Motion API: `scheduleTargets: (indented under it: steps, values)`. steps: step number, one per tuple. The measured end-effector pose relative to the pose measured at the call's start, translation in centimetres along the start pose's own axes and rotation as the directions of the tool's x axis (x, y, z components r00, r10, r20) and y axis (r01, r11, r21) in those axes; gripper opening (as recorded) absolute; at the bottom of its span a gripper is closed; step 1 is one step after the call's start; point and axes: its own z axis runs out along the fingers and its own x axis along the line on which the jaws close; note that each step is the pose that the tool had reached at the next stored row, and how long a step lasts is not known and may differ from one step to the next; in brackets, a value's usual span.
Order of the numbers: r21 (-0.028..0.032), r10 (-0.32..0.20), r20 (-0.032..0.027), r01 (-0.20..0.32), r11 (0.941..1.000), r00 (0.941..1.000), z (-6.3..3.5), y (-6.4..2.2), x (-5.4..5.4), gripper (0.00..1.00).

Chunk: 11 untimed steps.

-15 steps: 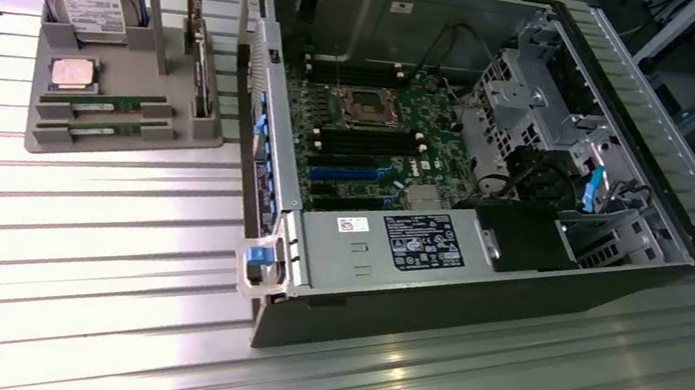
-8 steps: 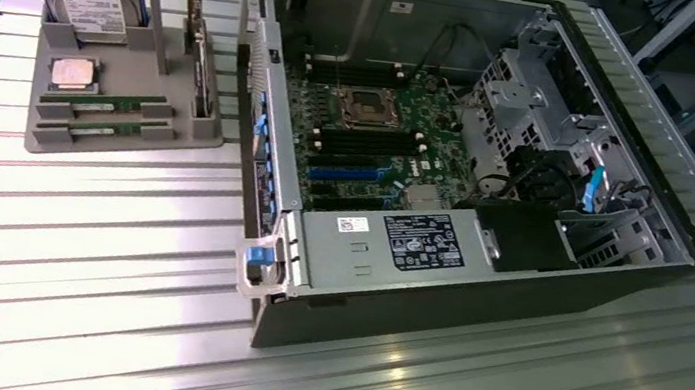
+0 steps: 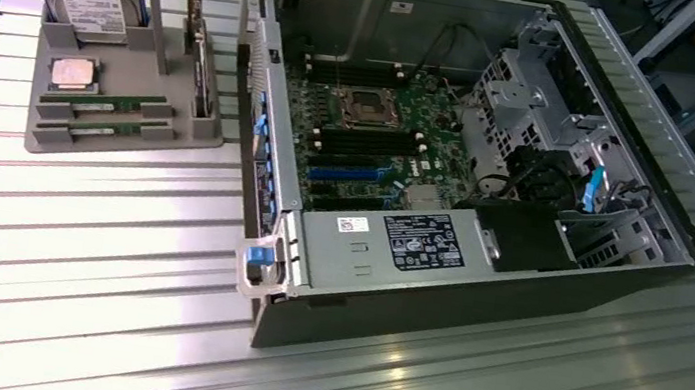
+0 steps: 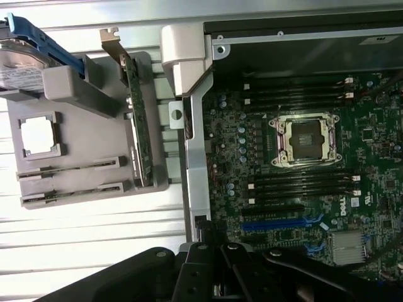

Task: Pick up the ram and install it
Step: 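Reach for the ram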

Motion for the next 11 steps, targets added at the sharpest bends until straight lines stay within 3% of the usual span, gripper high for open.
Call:
scheduleTargets:
  steps: [11]
  values:
    - [0.0001,0.000,-0.0001,0.000,1.0000,1.0000,-0.01,-0.06,0.85,0.11]
